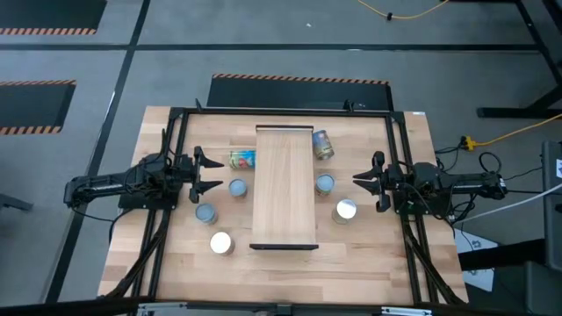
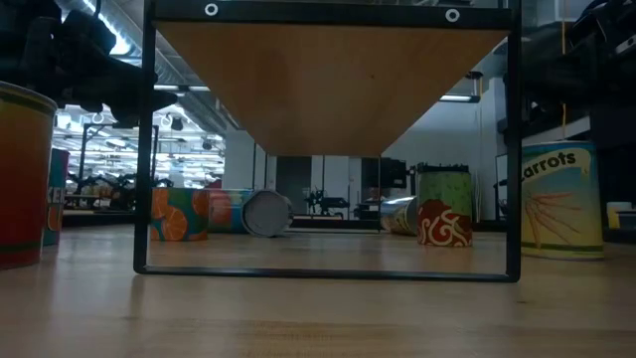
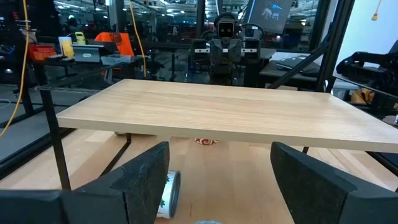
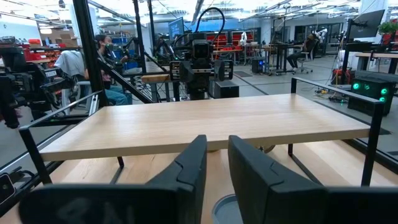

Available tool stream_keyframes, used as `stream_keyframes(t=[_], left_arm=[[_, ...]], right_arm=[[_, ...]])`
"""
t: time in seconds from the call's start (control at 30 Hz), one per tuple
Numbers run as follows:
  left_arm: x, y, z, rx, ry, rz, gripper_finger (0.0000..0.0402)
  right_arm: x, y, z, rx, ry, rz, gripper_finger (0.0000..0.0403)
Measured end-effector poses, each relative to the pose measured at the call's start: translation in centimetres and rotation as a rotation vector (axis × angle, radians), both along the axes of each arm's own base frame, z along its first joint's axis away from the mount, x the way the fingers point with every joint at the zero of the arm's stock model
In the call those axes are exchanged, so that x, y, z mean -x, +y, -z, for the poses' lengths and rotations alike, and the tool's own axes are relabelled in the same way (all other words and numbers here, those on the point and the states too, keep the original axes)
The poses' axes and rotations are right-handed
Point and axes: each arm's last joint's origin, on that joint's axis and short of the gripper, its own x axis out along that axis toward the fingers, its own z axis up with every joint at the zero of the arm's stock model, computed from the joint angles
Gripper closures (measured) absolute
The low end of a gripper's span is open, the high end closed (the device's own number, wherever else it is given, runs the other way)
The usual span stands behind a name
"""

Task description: Pick and place cans onto a shelf

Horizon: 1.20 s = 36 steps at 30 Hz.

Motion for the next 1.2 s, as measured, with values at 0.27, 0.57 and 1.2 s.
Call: stream_keyframes(t=[0.27,0.57,1.2], left_arm=[[0.0,0.0,0.0,-0.002,0.0,0.0,0.0128],[0.01,0.0,-0.12,-0.088,-0.006,-0.003,0.0128],[0.02,0.0,-0.31,-0.092,-0.025,-0.004,0.0128]], right_arm=[[0.0,0.0,0.0,0.0,0.0,0.0,0.0331],[0.0,0.0,0.0,0.0,0.0,0.0,0.0331],[0.0,0.0,0.01,0.003,0.001,0.0,0.0331]])
